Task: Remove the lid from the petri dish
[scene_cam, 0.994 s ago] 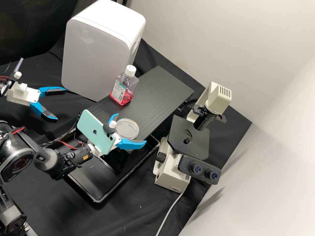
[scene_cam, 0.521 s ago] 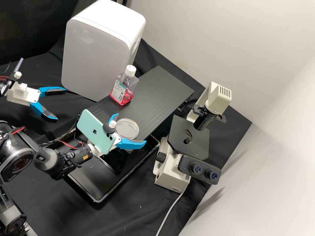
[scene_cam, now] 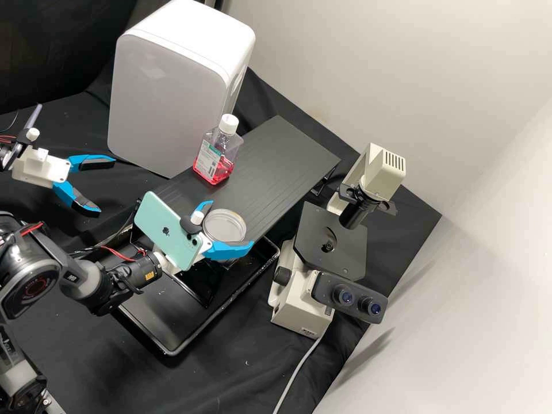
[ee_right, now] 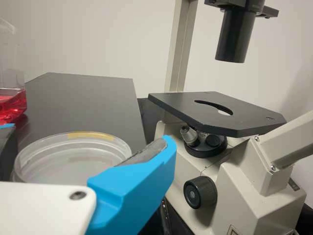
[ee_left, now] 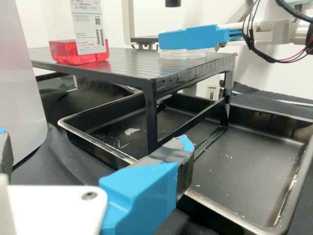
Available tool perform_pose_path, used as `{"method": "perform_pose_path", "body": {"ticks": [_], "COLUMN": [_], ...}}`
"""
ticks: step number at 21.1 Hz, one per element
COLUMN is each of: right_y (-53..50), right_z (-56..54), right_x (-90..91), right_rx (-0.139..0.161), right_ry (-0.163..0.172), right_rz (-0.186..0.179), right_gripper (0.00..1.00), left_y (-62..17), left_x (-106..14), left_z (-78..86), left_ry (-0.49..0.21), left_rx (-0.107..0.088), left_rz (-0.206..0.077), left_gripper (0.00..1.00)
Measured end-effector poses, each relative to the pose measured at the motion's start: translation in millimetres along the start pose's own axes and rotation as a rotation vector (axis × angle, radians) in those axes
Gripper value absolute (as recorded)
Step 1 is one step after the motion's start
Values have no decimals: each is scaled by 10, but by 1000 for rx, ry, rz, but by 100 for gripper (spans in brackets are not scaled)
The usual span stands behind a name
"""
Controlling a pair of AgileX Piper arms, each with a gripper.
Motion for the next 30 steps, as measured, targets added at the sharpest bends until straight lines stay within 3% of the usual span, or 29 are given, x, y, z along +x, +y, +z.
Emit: {"method": "perform_pose_path", "body": {"ticks": [16,30], "right_y": [-20,-9], "right_z": [-15,-20], "right_x": [-1,-16], "right_rx": [0,-1], "right_ry": [6,21], "right_rz": [-8,11], "right_gripper": [0,0], "left_y": [-1,-1], "left_x": [2,2], "left_z": [5,5], "left_ry": [-2,-2], "left_rx": [0,0], "left_rz": [0,0], "left_gripper": [100,100]}}
